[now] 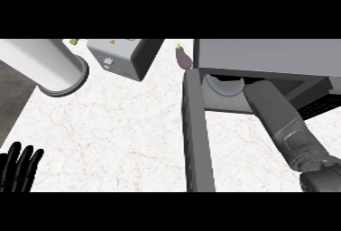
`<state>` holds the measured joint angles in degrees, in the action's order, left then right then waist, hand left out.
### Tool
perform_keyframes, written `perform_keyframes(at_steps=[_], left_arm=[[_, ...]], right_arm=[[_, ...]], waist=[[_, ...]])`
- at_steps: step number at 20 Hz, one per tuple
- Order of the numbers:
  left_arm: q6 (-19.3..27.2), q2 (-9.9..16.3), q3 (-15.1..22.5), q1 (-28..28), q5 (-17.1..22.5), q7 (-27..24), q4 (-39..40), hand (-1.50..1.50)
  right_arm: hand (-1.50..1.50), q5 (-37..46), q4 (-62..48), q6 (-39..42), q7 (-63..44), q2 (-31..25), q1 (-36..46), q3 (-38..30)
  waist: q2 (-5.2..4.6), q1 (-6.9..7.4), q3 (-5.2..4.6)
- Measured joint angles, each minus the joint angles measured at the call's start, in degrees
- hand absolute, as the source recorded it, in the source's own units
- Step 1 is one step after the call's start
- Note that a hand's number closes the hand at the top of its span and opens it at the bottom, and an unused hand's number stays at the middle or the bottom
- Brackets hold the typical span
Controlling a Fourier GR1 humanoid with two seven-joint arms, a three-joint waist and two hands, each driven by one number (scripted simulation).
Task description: Pick up the milk, place it into the microwave and close the microwave
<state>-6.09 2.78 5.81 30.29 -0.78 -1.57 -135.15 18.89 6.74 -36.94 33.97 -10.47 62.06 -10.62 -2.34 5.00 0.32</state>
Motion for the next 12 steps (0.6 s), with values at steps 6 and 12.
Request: perform_keyframes(at_steps=[6,12], left_arm=[[0.3,-0.5,1.0,0.5,-0.8,0.4,-1.2,-1.5],[0.5,-0.9,1.7,1.6,-1.7,0.2,-1.4,-1.5]], right_arm=[[-1.5,-1.5,0.5,2.9,2.6,-2.2,-1.3,-1.8],[-1.5,-4.0,1.1,11.0,5.6,-4.0,-2.9,-4.2]], waist=[[0.0,-0.47,0.09],[0.4,-1.2,0.08]])
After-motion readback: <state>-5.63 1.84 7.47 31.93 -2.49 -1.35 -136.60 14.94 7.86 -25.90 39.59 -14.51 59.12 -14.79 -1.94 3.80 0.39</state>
